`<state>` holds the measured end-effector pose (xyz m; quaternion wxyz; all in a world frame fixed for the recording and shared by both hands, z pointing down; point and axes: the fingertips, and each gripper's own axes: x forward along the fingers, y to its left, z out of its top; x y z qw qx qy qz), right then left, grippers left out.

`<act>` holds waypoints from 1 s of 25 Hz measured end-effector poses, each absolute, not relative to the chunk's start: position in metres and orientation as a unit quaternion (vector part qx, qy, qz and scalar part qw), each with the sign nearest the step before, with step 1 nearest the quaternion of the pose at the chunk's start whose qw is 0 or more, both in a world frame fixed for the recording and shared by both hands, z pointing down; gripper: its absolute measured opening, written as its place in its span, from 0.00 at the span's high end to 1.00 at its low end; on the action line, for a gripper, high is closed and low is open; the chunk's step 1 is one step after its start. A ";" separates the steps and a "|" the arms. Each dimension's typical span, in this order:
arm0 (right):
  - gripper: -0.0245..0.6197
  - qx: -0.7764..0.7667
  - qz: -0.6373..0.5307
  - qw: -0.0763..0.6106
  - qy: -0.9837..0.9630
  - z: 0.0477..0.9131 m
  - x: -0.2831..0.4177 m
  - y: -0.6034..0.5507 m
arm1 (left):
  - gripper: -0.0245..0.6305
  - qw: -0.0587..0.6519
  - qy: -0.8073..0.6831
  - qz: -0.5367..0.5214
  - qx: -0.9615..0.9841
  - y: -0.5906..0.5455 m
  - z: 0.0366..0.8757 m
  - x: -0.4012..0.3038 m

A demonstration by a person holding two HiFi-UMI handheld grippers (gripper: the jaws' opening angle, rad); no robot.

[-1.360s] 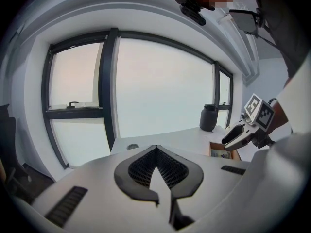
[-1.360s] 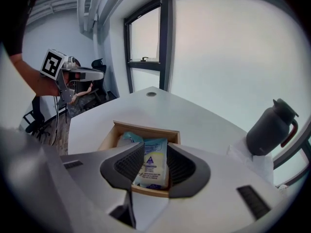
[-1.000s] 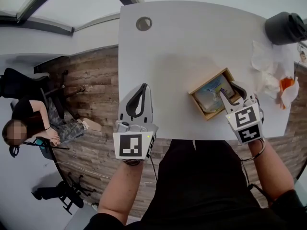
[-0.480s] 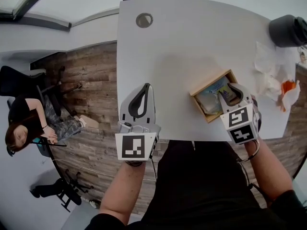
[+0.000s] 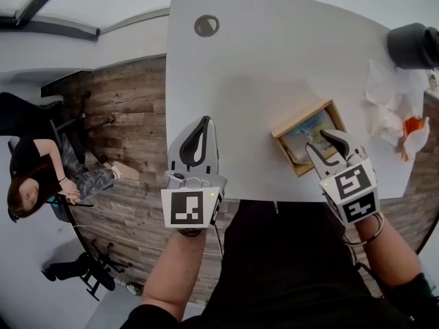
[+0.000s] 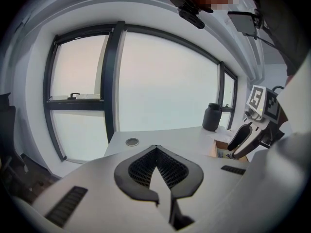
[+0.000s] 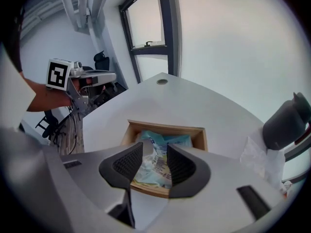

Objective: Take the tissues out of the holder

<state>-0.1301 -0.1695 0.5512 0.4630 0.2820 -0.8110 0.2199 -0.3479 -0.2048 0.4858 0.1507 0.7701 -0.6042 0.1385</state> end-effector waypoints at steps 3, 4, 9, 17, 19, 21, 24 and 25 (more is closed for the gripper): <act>0.73 0.271 0.221 0.476 -0.807 0.563 -0.135 -0.164 | 0.96 0.149 -0.601 0.138 0.773 -0.206 0.484 -0.344; 0.73 0.265 0.222 0.481 -0.806 0.567 -0.136 -0.162 | 0.96 0.148 -0.600 0.139 0.774 -0.207 0.484 -0.343; 0.73 0.235 0.208 0.509 -0.801 0.584 -0.141 -0.158 | 0.96 0.148 -0.600 0.145 0.773 -0.205 0.489 -0.343; 0.73 0.213 0.194 0.552 -0.783 0.595 -0.140 -0.154 | 0.96 0.152 -0.603 0.151 0.768 -0.198 0.494 -0.348; 0.74 0.213 0.187 0.557 -0.781 0.595 -0.140 -0.154 | 0.96 0.156 -0.603 0.146 0.769 -0.198 0.494 -0.349; 0.74 0.216 0.177 0.558 -0.781 0.595 -0.141 -0.154 | 0.96 0.157 -0.602 0.144 0.769 -0.196 0.492 -0.349; 0.80 0.222 0.174 0.554 -0.783 0.594 -0.141 -0.155 | 0.96 0.154 -0.603 0.145 0.769 -0.194 0.490 -0.350; 0.81 0.224 0.176 0.552 -0.783 0.594 -0.140 -0.155 | 0.96 0.153 -0.603 0.146 0.769 -0.194 0.489 -0.349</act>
